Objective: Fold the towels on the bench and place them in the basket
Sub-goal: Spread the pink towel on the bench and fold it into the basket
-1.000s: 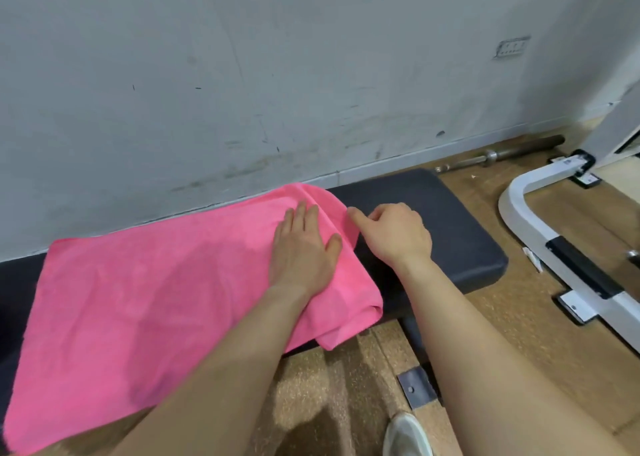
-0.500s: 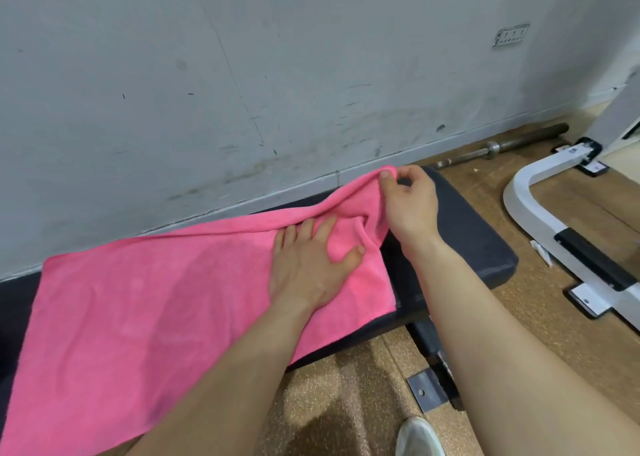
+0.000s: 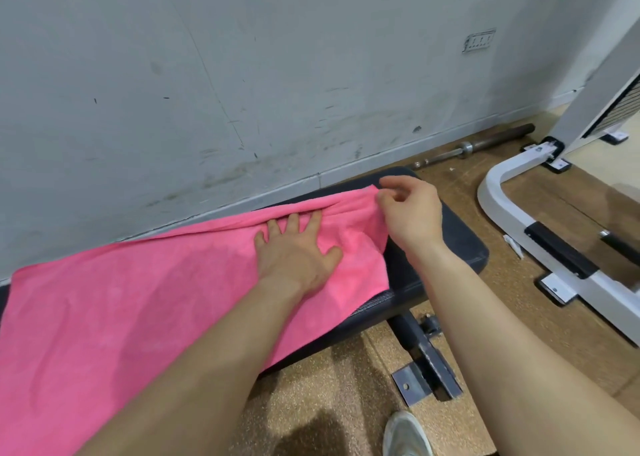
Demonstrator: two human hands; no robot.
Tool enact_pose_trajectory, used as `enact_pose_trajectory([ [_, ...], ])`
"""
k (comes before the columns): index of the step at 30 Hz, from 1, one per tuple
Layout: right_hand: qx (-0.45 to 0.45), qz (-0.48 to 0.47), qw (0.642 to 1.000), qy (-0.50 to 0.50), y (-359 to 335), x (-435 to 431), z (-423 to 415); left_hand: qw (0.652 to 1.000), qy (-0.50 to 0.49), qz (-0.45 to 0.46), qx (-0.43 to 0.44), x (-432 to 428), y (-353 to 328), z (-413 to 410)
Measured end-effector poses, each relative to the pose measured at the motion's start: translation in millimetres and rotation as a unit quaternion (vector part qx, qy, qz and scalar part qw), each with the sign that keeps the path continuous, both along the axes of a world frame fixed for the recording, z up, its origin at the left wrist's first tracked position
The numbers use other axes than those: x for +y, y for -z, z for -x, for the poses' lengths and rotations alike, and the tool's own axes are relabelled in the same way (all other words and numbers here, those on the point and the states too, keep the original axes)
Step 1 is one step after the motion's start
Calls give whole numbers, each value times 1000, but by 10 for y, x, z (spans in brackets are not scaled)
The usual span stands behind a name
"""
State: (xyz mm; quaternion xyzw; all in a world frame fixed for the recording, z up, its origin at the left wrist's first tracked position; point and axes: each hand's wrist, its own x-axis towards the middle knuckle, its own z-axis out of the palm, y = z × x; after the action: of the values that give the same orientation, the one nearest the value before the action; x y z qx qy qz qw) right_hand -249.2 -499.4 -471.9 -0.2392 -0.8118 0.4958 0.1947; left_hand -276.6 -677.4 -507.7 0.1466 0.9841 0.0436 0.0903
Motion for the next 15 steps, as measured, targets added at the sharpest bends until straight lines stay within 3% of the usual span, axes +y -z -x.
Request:
enact_pose_trajectory([
  [2,-9,3,1000,-24,-1,-25,-6,1000,0,5,0,55,-138,125],
  [4,-77,-22,994,-73,21,-46,-31,1000,1,22,14,100,-287,239],
  [9,-154,-73,975,-141,-34,-31,-116,994,43,48,92,279,-402,370],
  [12,-186,-81,966,-164,5,14,-176,992,83,8,92,409,-291,475],
  [15,-150,-67,977,-138,42,100,-230,989,108,-83,55,509,-186,622],
])
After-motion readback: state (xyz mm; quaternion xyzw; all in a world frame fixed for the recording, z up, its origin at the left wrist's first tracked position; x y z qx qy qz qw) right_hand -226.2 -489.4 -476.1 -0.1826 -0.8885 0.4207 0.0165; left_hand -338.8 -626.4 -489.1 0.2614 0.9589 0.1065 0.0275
